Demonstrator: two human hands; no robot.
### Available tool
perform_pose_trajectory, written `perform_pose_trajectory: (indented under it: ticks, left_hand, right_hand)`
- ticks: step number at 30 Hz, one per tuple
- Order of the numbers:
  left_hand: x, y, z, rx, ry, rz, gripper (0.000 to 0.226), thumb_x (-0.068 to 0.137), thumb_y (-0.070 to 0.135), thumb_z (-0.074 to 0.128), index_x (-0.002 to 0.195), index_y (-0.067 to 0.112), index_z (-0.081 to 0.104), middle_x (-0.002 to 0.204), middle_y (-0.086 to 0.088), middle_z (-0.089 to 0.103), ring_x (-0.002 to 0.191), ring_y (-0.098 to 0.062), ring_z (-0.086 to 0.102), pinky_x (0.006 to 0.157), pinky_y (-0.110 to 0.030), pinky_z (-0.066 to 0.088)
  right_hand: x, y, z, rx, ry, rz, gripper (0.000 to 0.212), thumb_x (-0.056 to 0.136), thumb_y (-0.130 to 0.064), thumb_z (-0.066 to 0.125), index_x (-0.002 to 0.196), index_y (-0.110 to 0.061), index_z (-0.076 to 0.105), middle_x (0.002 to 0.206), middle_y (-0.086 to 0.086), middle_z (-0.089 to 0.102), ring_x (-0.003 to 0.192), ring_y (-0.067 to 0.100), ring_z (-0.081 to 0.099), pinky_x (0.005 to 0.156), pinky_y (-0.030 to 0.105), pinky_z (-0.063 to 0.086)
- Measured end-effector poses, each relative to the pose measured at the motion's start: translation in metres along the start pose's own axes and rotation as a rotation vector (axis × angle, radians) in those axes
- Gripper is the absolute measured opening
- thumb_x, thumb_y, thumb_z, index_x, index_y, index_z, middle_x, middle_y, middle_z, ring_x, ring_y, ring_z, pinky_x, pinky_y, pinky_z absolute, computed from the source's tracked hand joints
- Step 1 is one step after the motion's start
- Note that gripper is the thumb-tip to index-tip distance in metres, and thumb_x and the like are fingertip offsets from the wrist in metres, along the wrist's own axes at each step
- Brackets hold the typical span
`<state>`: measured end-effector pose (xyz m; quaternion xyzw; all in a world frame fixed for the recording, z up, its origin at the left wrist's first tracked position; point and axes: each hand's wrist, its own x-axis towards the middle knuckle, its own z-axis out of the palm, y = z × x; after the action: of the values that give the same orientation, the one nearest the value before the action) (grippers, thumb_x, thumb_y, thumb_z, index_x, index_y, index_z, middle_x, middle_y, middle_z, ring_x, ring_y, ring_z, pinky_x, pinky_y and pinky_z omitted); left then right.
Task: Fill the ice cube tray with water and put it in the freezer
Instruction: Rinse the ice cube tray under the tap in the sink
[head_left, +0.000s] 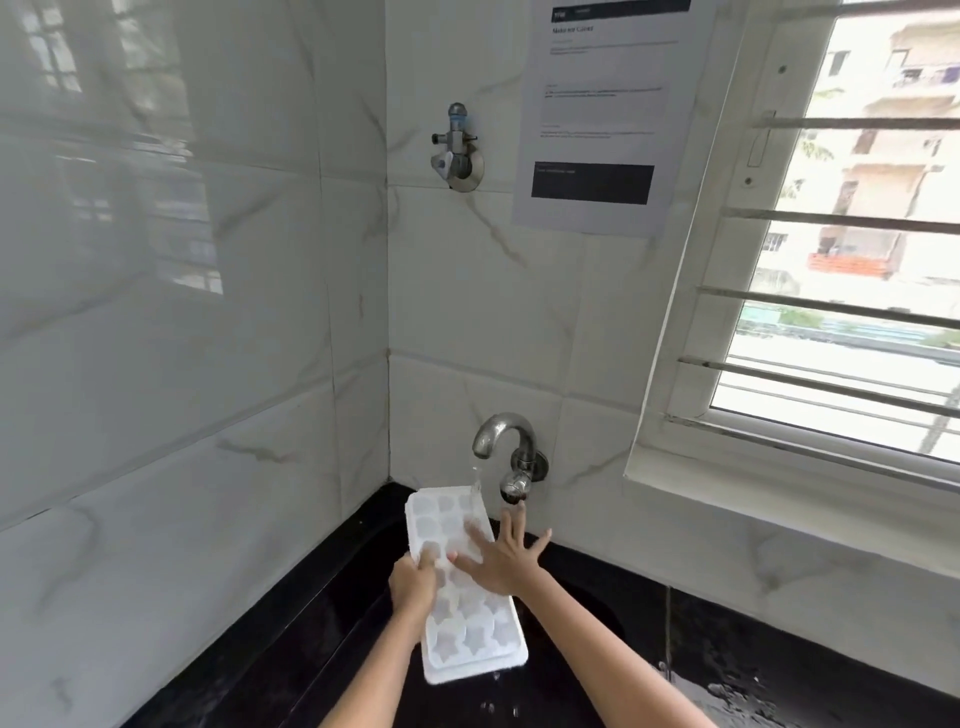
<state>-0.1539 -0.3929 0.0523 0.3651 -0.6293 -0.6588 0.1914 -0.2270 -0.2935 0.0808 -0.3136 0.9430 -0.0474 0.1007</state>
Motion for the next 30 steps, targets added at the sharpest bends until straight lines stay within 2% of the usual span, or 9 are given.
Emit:
perform_pose_trajectory:
  ticks: [4, 6, 9, 14, 17, 19, 24, 28, 30]
  left_hand:
    - [0.006, 0.003, -0.006, -0.006, 0.045, -0.041, 0.032, 0.095, 0.024, 0.048, 0.065, 0.013, 0.053, 0.072, -0.008, 0.059, 0.079, -0.031, 0.062, 0.076, -0.043, 0.054]
    - [0.004, 0.005, 0.000, 0.019, 0.005, -0.025, 0.031, 0.095, 0.025, 0.047, 0.067, 0.013, 0.054, 0.073, -0.008, 0.060, 0.077, -0.030, 0.062, 0.071, -0.042, 0.053]
    - [0.007, 0.005, 0.003, -0.011, 0.023, -0.046, 0.032, 0.095, 0.027, 0.048, 0.091, -0.001, 0.063, 0.090, -0.017, 0.067, 0.084, -0.034, 0.066, 0.067, -0.034, 0.052]
    - [0.003, 0.003, 0.008, -0.015, -0.030, -0.063, 0.035, 0.096, 0.029, 0.047, 0.106, -0.002, 0.061, 0.100, -0.018, 0.067, 0.092, -0.034, 0.067, 0.077, -0.039, 0.055]
    - [0.006, 0.004, 0.006, -0.018, 0.004, -0.079, 0.033, 0.095, 0.029, 0.048, 0.102, 0.000, 0.060, 0.098, -0.017, 0.066, 0.089, -0.032, 0.066, 0.078, -0.040, 0.056]
    - [0.009, 0.004, 0.007, 0.017, 0.018, -0.066, 0.034, 0.094, 0.029, 0.048, 0.103, -0.001, 0.062, 0.100, -0.018, 0.067, 0.092, -0.033, 0.066, 0.083, -0.045, 0.056]
    - [0.009, 0.004, 0.008, 0.009, 0.025, -0.062, 0.028, 0.094, 0.026, 0.049, 0.096, 0.001, 0.061, 0.091, -0.014, 0.063, 0.090, -0.033, 0.064, 0.082, -0.041, 0.053]
    - [0.009, 0.002, 0.008, 0.038, 0.014, 0.000, 0.031, 0.095, 0.025, 0.047, 0.100, -0.002, 0.063, 0.087, -0.012, 0.064, 0.091, -0.035, 0.066, 0.080, -0.040, 0.054]
    - [0.009, 0.002, 0.010, 0.034, 0.019, 0.005, 0.031, 0.095, 0.024, 0.047, 0.095, -0.002, 0.063, 0.091, -0.017, 0.067, 0.088, -0.034, 0.066, 0.079, -0.042, 0.055]
  right_hand:
    - [-0.011, -0.004, 0.009, -0.016, 0.115, 0.007, 0.132, 0.034, -0.087, -0.027, 0.137, -0.031, 0.031, 0.153, 0.021, 0.000, 0.136, 0.036, -0.027, 0.097, 0.072, -0.011]
    - [-0.011, -0.013, 0.008, 0.025, 0.126, 0.073, 0.128, 0.038, -0.085, -0.022, 0.130, -0.023, 0.041, 0.152, 0.021, 0.005, 0.137, 0.037, -0.022, 0.099, 0.072, -0.008]
    - [-0.008, -0.014, -0.001, 0.085, 0.061, 0.056, 0.111, 0.049, -0.087, 0.002, 0.130, -0.023, 0.044, 0.152, 0.021, 0.007, 0.138, 0.037, -0.021, 0.101, 0.070, -0.005]
    - [-0.002, -0.004, -0.006, 0.058, 0.038, 0.113, 0.108, 0.050, -0.087, 0.000, 0.120, -0.024, 0.054, 0.152, 0.023, 0.005, 0.138, 0.037, -0.020, 0.101, 0.070, -0.004]
    - [-0.007, -0.002, -0.006, 0.095, -0.002, 0.083, 0.080, 0.072, -0.081, 0.028, 0.128, -0.028, 0.047, 0.151, 0.020, 0.009, 0.138, 0.036, -0.019, 0.104, 0.068, -0.003]
    - [-0.007, 0.003, -0.003, 0.101, 0.024, 0.118, 0.068, 0.078, -0.076, 0.031, 0.130, -0.034, 0.045, 0.152, 0.022, 0.006, 0.138, 0.037, -0.018, 0.103, 0.069, -0.004]
    - [-0.008, -0.007, -0.006, 0.196, -0.087, 0.200, 0.080, 0.074, -0.080, 0.031, 0.138, -0.032, 0.032, 0.153, 0.022, -0.001, 0.138, 0.037, -0.021, 0.103, 0.069, -0.005]
    - [-0.010, -0.005, -0.002, 0.088, -0.024, 0.185, 0.075, 0.076, -0.079, 0.025, 0.133, -0.031, 0.039, 0.152, 0.025, -0.003, 0.136, 0.038, -0.025, 0.099, 0.072, -0.009]
    - [-0.009, -0.009, 0.001, 0.099, -0.026, 0.157, 0.078, 0.079, -0.076, 0.027, 0.139, -0.027, 0.029, 0.152, 0.023, -0.007, 0.135, 0.037, -0.027, 0.100, 0.070, -0.006]
